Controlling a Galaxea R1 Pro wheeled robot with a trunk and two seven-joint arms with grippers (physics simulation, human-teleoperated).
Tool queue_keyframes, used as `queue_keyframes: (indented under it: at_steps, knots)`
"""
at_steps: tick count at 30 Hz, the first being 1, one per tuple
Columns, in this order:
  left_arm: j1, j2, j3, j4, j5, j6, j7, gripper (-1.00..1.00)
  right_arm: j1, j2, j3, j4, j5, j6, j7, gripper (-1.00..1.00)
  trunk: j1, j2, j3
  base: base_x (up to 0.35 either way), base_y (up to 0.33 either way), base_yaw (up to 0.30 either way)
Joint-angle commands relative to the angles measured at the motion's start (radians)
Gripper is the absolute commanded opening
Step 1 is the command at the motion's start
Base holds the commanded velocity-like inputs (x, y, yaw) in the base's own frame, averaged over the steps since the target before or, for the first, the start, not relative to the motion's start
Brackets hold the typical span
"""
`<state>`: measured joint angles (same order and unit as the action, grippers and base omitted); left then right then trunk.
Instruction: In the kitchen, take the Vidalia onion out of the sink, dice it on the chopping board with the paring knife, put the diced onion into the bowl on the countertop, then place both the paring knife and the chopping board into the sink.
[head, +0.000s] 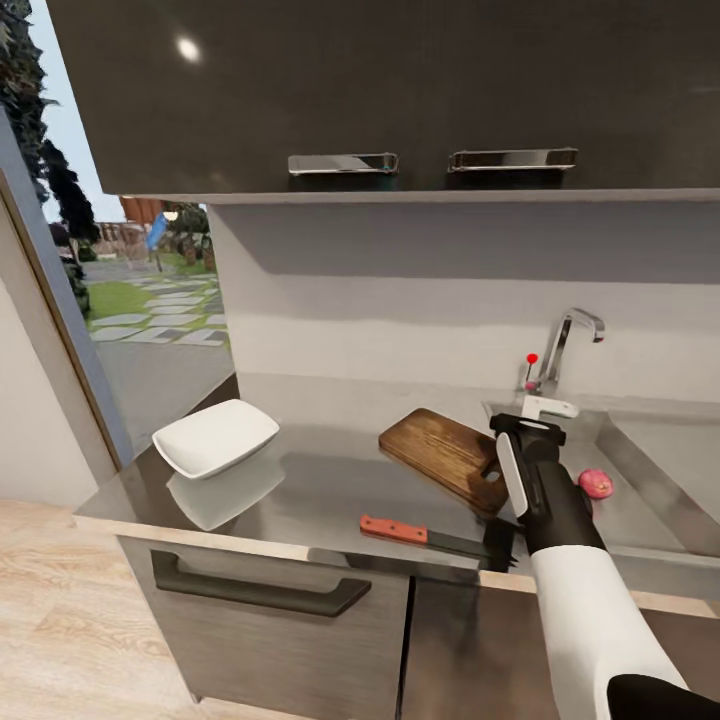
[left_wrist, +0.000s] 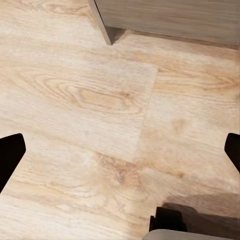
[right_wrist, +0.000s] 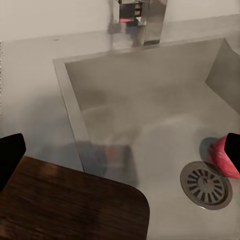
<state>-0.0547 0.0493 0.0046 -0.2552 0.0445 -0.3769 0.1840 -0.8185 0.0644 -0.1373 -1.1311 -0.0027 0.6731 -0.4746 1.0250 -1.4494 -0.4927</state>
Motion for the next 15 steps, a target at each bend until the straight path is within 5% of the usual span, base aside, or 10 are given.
queue_keyframes:
  at_steps: [1,15]
  knots:
    - [-0.001,0.000,0.000,0.001,0.005,-0.004,0.000,1.00,-0.001,0.001,-0.001,0.001,0.000,0.005,-0.002,1.00,0.000,-0.001,-0.001,-0.013,0.000,0.000]
    - [-0.001,0.000,0.000,0.001,0.005,-0.004,0.000,1.00,-0.001,-0.001,-0.002,0.032,0.000,-0.035,-0.002,1.00,0.000,-0.001,-0.001,-0.176,0.000,0.000]
